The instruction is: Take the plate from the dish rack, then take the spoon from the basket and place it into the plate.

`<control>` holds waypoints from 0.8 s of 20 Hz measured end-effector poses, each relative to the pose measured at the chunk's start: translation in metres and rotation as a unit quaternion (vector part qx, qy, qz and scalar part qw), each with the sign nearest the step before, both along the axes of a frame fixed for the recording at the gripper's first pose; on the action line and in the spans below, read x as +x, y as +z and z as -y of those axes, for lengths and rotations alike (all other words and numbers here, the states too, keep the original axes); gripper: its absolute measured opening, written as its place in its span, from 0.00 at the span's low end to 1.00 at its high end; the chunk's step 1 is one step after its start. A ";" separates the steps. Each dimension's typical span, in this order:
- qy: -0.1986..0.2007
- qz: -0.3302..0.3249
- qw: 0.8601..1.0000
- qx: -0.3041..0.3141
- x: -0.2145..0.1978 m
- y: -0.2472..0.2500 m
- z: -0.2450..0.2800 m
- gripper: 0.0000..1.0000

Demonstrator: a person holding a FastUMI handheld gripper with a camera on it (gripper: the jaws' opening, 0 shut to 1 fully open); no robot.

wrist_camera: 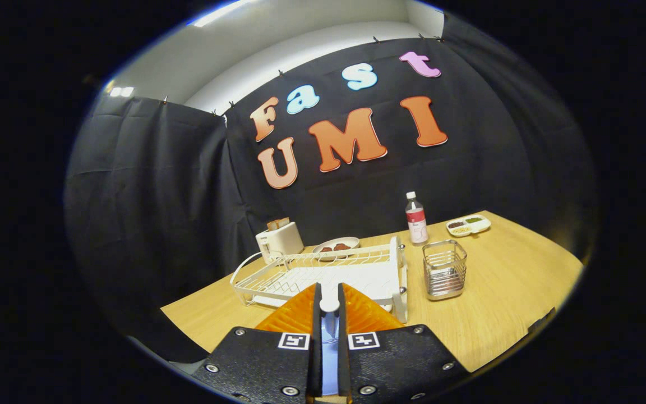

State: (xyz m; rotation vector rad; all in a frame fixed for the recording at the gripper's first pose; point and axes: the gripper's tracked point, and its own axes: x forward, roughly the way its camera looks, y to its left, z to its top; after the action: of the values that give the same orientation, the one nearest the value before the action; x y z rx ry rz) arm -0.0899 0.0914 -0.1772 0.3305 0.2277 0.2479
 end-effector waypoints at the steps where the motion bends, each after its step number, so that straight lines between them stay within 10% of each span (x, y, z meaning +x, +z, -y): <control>1: 0.005 -0.005 1.000 0.003 0.001 -0.008 -0.003 0.11; 16: 0.036 -0.071 0.996 -0.030 -0.010 -0.071 -0.015 0.20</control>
State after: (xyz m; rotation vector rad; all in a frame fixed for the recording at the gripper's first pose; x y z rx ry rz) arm -0.0995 0.1060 -0.2480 0.2807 0.3870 0.2876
